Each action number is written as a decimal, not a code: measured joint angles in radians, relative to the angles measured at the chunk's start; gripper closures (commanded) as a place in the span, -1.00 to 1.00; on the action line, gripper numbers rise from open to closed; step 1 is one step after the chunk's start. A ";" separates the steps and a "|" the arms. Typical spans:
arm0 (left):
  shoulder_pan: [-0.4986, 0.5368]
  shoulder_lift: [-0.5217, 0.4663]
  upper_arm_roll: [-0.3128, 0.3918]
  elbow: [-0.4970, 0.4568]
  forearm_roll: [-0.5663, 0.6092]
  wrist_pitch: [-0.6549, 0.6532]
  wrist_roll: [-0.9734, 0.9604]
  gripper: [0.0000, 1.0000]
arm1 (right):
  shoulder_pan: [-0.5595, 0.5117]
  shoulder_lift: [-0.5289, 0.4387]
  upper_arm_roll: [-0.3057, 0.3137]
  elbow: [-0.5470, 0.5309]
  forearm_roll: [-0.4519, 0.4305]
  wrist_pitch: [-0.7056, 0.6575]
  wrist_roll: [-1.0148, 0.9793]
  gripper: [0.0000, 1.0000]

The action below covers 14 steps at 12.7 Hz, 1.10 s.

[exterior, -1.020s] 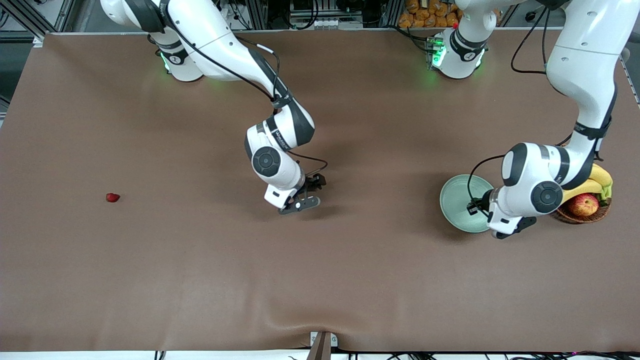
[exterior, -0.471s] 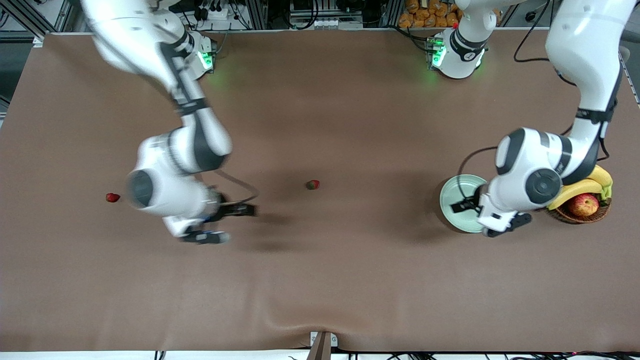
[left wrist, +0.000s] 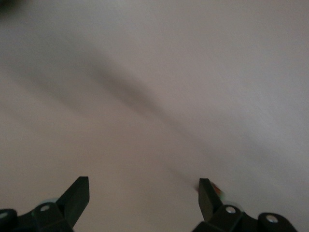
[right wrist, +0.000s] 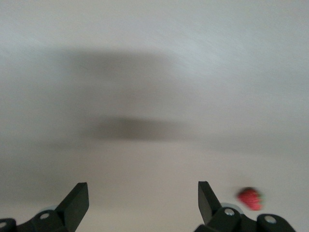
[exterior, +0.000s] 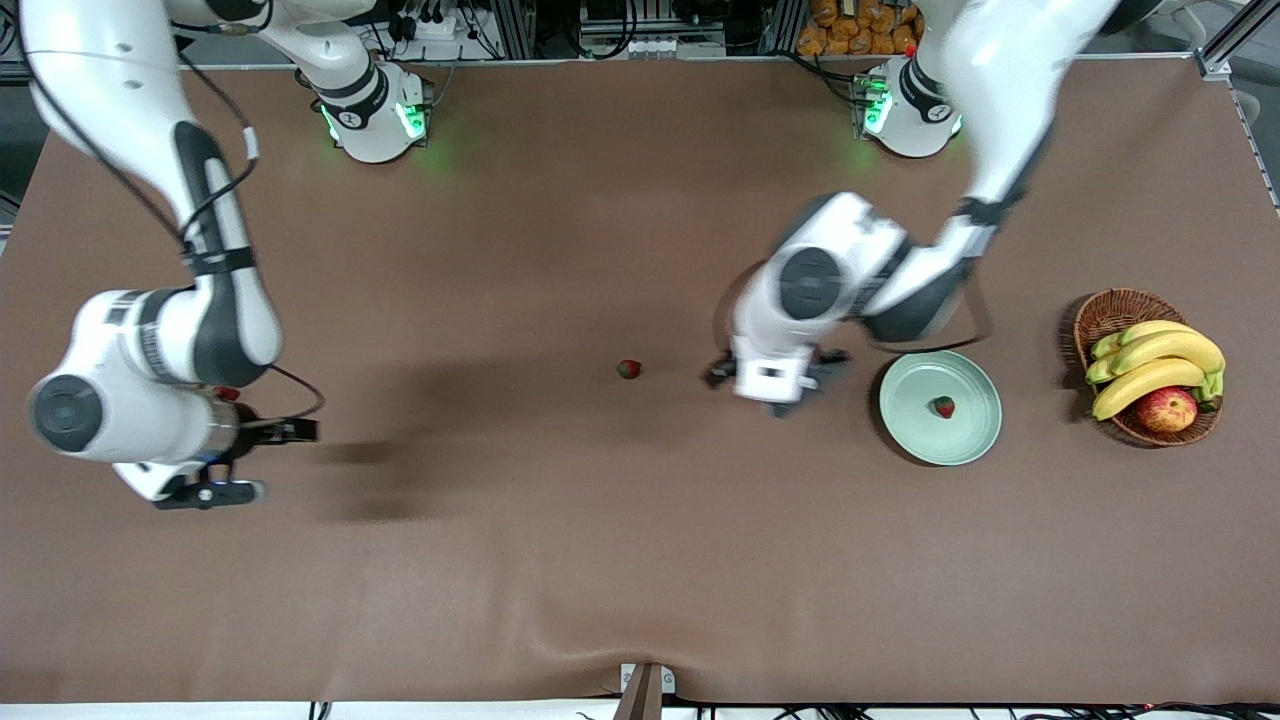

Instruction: Collect all strawberries into plate

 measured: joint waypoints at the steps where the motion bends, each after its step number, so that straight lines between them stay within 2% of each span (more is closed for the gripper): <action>1: -0.053 0.041 0.023 0.035 0.000 0.044 -0.063 -1.00 | -0.048 0.014 0.000 -0.008 -0.002 0.011 -0.085 -1.00; 5: -0.239 0.152 0.158 0.074 0.000 0.256 -0.277 -1.00 | -0.177 0.115 0.003 -0.021 -0.004 0.126 -0.357 -1.00; 7: -0.318 0.202 0.204 0.075 0.000 0.354 -0.365 -0.83 | -0.195 0.145 0.004 -0.027 -0.004 0.131 -0.399 -1.00; 11: -0.403 0.254 0.269 0.084 0.000 0.394 -0.389 -0.70 | -0.206 0.152 0.004 -0.066 -0.005 0.090 -0.447 -1.00; 14: -0.406 0.255 0.274 0.090 0.000 0.394 -0.389 -0.32 | -0.228 0.152 0.003 -0.069 -0.012 0.055 -0.485 -0.98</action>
